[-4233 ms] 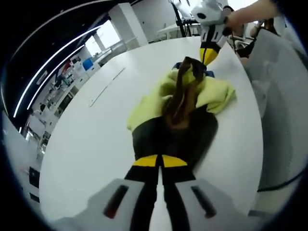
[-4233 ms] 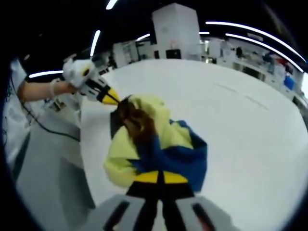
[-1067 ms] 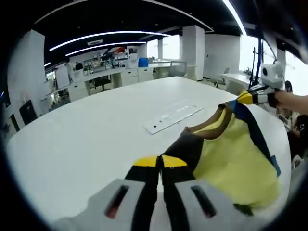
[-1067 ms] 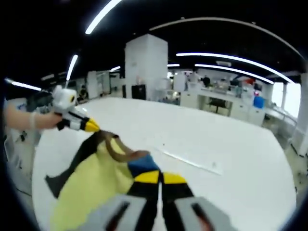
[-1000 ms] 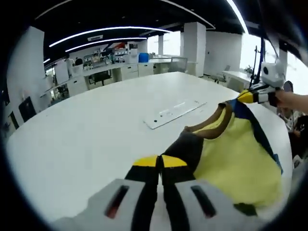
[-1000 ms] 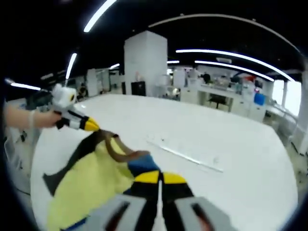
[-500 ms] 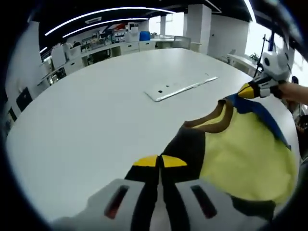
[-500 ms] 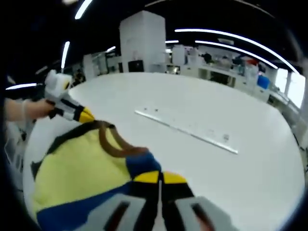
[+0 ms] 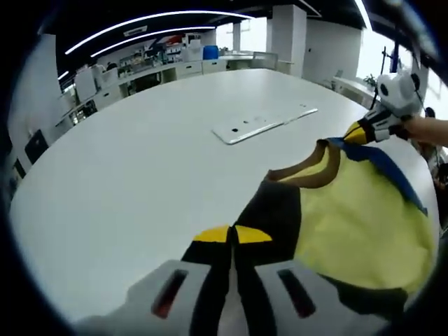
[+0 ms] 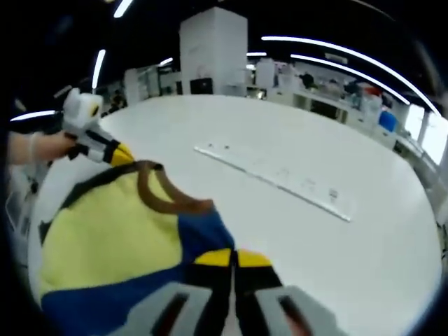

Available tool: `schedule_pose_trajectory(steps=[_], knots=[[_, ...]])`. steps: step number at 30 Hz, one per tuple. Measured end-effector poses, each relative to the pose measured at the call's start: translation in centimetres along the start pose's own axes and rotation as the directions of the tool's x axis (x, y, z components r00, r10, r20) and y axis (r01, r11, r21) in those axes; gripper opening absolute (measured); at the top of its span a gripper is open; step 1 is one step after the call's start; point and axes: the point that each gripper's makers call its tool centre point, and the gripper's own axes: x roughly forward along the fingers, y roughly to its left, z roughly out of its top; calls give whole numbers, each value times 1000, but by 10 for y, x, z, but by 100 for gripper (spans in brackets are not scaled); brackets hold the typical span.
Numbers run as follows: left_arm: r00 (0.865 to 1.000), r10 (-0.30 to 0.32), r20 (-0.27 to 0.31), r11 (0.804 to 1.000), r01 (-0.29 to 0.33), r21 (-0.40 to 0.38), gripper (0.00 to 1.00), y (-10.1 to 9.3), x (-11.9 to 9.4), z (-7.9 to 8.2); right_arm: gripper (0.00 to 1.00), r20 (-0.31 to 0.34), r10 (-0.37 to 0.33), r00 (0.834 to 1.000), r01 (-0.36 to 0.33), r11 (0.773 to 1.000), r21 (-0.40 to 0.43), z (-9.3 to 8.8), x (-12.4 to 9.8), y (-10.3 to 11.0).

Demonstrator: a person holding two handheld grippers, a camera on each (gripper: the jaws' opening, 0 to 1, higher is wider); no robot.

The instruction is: Fold the garment on the visible template until the final outline fits inside the template.

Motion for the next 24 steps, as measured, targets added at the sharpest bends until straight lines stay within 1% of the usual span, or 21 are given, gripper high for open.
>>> schedule_pose_trajectory(steps=[5, 9, 10, 12, 13, 14, 15, 17, 18, 19, 20, 21, 22, 24], knots=[[1000, -1, 13, 1000, 1, -8, 0, 6, 2, 1, 0, -5, 4, 1000, -4, 1000, -4, -1, -1, 2], [1000, -16, 27, 1000, 17, -25, 0, 5, 1, 0, 0, 0, 25, 1000, -25, 999, 26, 0, -4, 6], [999, -26, 33, 999, 27, -27, 3, -1, 0, 1, 0, 6, 35, 999, -35, 999, 35, 1, -7, 8], [999, -31, 37, 999, 32, -25, 10, -3, -1, 1, 2, 16, 44, 999, -44, 998, 46, 2, -13, 12], [998, -41, 40, 999, 42, -23, 13, -4, -2, 1, 8, 20, 47, 999, -48, 998, 48, 3, -13, 13], [997, -61, 45, 998, 62, -25, 18, -10, -5, 1, 12, 28, 54, 998, -55, 997, 56, 5, -15, 15], [997, -69, 43, 997, 71, -27, 22, -14, -8, 1, 14, 28, 54, 998, -55, 997, 55, 6, -17, 16], [994, -90, 56, 996, 91, -9, 31, -25, -17, 1, 13, 31, 66, 997, -67, 997, 47, 7, -21, 19], [992, -110, 65, 994, 110, -2, 34, -29, -19, 5, 15, 36, 66, 997, -68, 996, 49, 9, -22, 19], [990, -121, 70, 993, 121, 0, 38, -32, -21, 7, 22, 45, 70, 997, -72, 996, 50, 9, -25, 22], [986, -138, 89, 990, 137, 15, 43, -31, -19, 11, 28, 50, 70, 996, -73, 996, 53, 9, -29, 25], [984, -146, 98, 989, 145, 19, 45, -32, -21, 13, 34, 57, 70, 996, -72, 996, 49, 9, -33, 27], [985, -144, 100, 990, 143, 17, 46, -36, -29, 17, 38, 61, 72, 996, -74, 996, 40, 9, -37, 30], [982, -152, 113, 988, 151, 21, 50, -40, -36, 21, 41, 67, 75, 995, -78, 996, 37, 9, -44, 35]])
